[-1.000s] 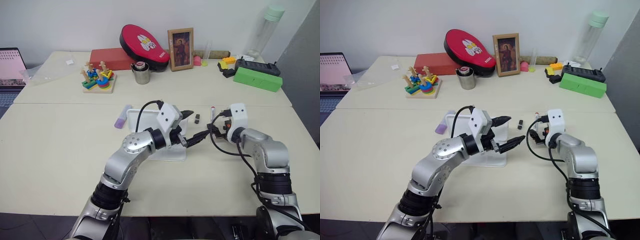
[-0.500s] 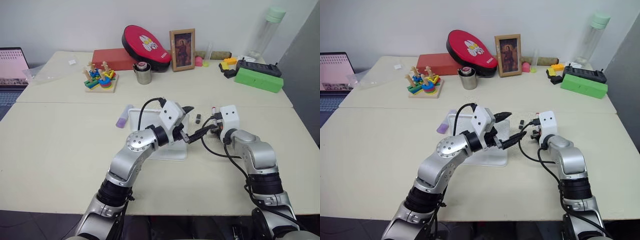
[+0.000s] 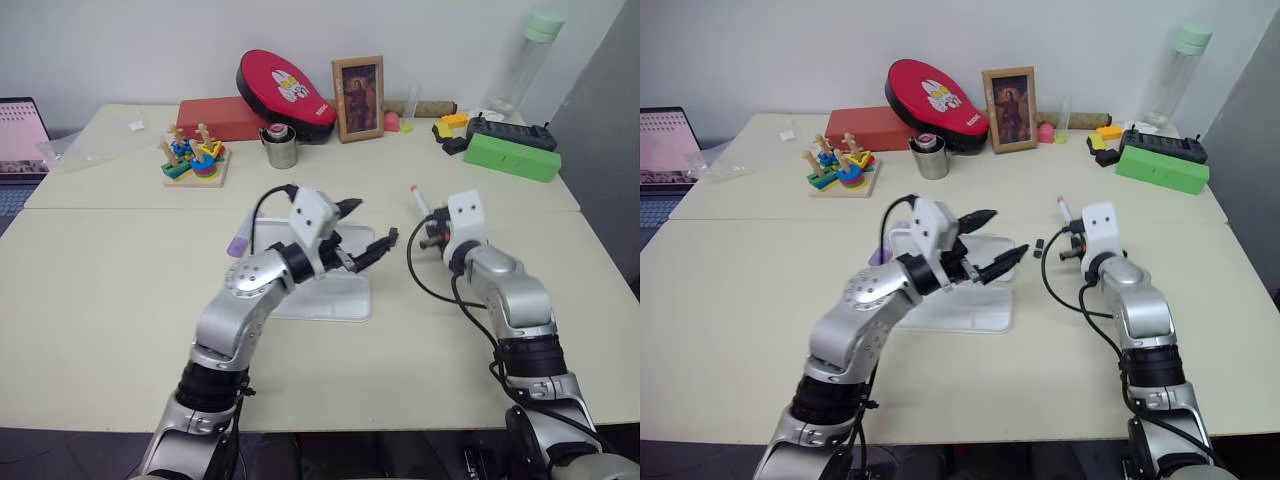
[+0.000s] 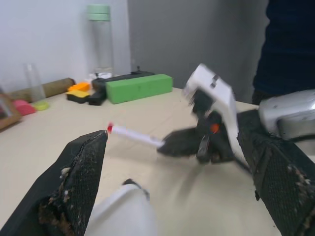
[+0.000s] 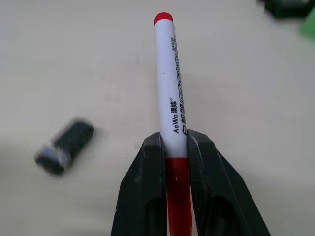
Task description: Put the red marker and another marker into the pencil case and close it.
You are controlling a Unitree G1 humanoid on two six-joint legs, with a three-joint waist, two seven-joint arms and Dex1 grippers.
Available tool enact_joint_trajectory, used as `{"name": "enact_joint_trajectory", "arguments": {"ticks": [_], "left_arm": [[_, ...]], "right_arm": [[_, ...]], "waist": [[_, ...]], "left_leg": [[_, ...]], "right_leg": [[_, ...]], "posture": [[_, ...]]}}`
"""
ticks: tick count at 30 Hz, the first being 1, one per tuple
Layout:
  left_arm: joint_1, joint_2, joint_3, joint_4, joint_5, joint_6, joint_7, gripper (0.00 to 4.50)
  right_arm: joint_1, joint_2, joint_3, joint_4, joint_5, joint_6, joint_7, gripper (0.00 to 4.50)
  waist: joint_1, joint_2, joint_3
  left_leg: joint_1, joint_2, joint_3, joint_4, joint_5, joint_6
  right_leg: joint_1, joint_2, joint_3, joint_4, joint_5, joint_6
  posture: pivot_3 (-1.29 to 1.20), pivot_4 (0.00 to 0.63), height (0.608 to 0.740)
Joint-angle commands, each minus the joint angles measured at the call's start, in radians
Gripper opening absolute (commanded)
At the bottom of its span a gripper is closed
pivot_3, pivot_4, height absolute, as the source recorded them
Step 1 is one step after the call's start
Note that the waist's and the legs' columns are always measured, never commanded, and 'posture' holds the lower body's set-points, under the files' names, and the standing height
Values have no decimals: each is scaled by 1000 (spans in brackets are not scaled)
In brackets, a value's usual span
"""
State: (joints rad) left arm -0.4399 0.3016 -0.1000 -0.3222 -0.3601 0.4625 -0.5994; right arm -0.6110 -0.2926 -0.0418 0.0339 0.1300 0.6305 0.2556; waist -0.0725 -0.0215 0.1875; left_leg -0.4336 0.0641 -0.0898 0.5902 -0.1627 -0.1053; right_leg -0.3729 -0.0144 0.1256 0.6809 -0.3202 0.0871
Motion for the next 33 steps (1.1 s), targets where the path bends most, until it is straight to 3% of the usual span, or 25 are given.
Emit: {"name": "enact_joint_trajectory", "arguments": {"ticks": [1,7,11,16,23,30,31,33], "left_arm": [[32,70,126,-135,-70,57,17,4500],[245,225,416,-308,-243,174,7,4500],[485,310,522,-387,-275,190,-53,4500],[643,338,580,-393,-268,145,-86,4500],[680,337,594,-410,-294,134,-68,4500],[664,336,580,-411,-303,144,-41,4500],[659,334,582,-406,-310,152,-31,4500],[641,329,591,-392,-320,160,-7,4500]], "right_arm": [[-49,-21,-24,-58,92,-137,158,275],[-95,-64,90,-170,304,-53,525,275],[-109,-125,299,-177,217,-84,678,275],[-140,-114,431,-89,112,-162,728,275],[-164,-79,516,89,-34,-290,727,275],[-159,-72,522,131,-75,-321,761,275],[-157,-70,515,124,-68,-314,767,975],[-156,-68,505,116,-63,-307,770,1461]], "waist": [[-2,0,0],[-13,1,1],[-13,1,1],[-3,0,1],[1,0,1],[1,0,1],[1,0,1],[1,0,1]], "left_leg": [[0,0,0,-1,0,0],[0,0,-1,-1,0,0],[1,1,-1,-1,0,0],[1,1,-1,0,0,0],[1,1,1,1,0,0],[1,1,0,-2,0,0],[1,1,0,-2,0,0],[1,1,0,-1,0,0]], "right_leg": [[0,0,0,0,0,0],[0,0,-1,0,0,0],[1,0,-1,0,-1,-1],[0,-1,-1,-1,-1,-2],[-1,-1,-1,-1,-1,-2],[-1,-1,-1,-1,-2,-3],[-1,-1,-1,-1,-2,-3],[-1,-1,-1,-1,-2,-3]], "posture": [[0,150,740],[0,150,740],[0,150,740],[0,150,740],[0,150,740],[0,150,740],[0,150,740],[0,150,740]]}}
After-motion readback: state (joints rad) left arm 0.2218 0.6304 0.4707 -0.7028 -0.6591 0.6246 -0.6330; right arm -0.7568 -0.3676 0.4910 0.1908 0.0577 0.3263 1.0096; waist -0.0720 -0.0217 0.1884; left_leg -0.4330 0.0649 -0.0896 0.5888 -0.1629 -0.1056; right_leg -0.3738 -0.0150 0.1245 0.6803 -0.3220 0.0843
